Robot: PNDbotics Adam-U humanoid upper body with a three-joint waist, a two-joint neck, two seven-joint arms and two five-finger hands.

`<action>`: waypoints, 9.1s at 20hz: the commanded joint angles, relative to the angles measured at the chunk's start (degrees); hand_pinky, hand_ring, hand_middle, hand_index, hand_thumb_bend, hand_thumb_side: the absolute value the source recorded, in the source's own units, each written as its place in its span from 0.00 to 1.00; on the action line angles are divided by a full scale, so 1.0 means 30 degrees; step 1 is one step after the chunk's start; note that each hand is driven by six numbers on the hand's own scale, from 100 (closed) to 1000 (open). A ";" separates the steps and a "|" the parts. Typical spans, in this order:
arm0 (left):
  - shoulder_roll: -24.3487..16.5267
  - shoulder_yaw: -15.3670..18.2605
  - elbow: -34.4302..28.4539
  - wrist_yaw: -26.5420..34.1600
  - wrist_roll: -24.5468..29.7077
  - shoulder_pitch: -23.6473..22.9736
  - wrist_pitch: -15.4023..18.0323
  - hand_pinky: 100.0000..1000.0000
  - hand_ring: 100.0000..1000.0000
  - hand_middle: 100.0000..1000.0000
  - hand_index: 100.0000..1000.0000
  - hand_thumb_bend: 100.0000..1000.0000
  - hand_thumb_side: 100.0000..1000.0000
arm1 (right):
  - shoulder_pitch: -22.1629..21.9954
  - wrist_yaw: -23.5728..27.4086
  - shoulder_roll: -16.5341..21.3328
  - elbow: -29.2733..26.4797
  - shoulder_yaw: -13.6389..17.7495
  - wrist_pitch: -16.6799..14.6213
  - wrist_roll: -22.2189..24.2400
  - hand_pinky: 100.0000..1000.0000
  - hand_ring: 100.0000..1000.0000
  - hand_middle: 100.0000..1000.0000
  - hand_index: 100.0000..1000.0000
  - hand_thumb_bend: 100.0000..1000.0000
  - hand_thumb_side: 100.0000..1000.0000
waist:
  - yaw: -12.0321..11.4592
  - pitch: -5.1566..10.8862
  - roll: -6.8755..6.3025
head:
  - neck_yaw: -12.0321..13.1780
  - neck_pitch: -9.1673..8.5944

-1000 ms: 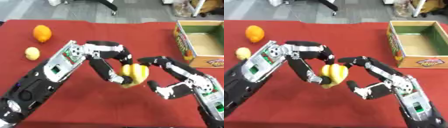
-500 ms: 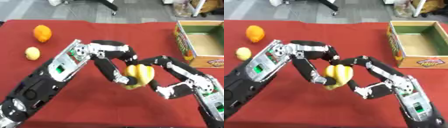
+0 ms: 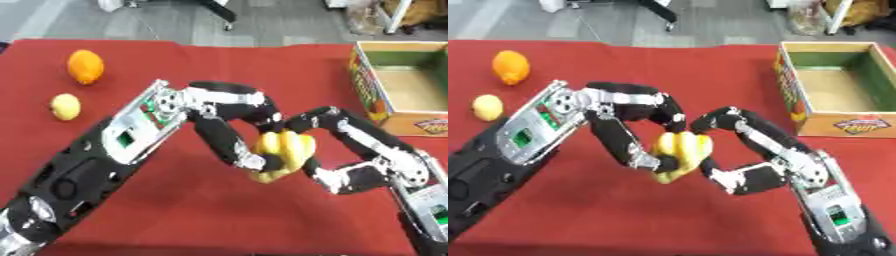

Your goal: Pick up the objects with one hand, pass them to the other hand, and then place them into the box on the other side of the table.

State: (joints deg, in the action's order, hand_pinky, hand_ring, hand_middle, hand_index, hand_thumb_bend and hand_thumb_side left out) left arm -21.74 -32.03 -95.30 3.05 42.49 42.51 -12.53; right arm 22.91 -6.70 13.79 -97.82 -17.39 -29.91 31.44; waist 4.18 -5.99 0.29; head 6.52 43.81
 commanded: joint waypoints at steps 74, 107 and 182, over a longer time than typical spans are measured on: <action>0.0514 0.1235 0.2373 -0.0193 0.2956 0.0725 0.2490 0.87 0.78 0.75 0.81 0.76 0.53 | 0.0116 -0.0337 -0.0059 -0.0669 0.0208 -0.0357 -0.2353 0.74 0.46 0.26 0.37 0.00 0.38 | 0.0111 0.0035 0.0291 | 0.0585 0.0104; -0.1807 1.0929 -0.5903 0.3062 -0.6972 -0.8141 0.2618 0.83 0.72 0.69 0.77 0.63 0.54 | 0.5229 -0.2824 0.9347 0.5462 0.4718 0.1238 -0.9911 0.72 0.48 0.29 0.36 0.00 0.27 | -0.1248 -0.0040 0.0067 | -0.2139 0.0104; 0.0872 1.1705 -0.6429 0.2266 -0.6819 -0.9954 0.2080 0.84 0.71 0.66 0.77 0.62 0.56 | 0.9426 -1.3043 0.9099 2.0092 0.6899 0.0483 -0.7694 0.89 0.81 0.76 1.00 0.00 0.14 | -0.2779 -0.0203 0.0414 | -0.8448 0.0104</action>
State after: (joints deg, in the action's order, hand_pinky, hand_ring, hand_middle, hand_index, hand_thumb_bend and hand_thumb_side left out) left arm -18.72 2.31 -113.59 10.08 21.87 12.21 -6.38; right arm 50.35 -45.11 38.66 -36.07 2.83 -28.35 7.73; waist -4.22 -6.91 0.78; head -18.71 44.21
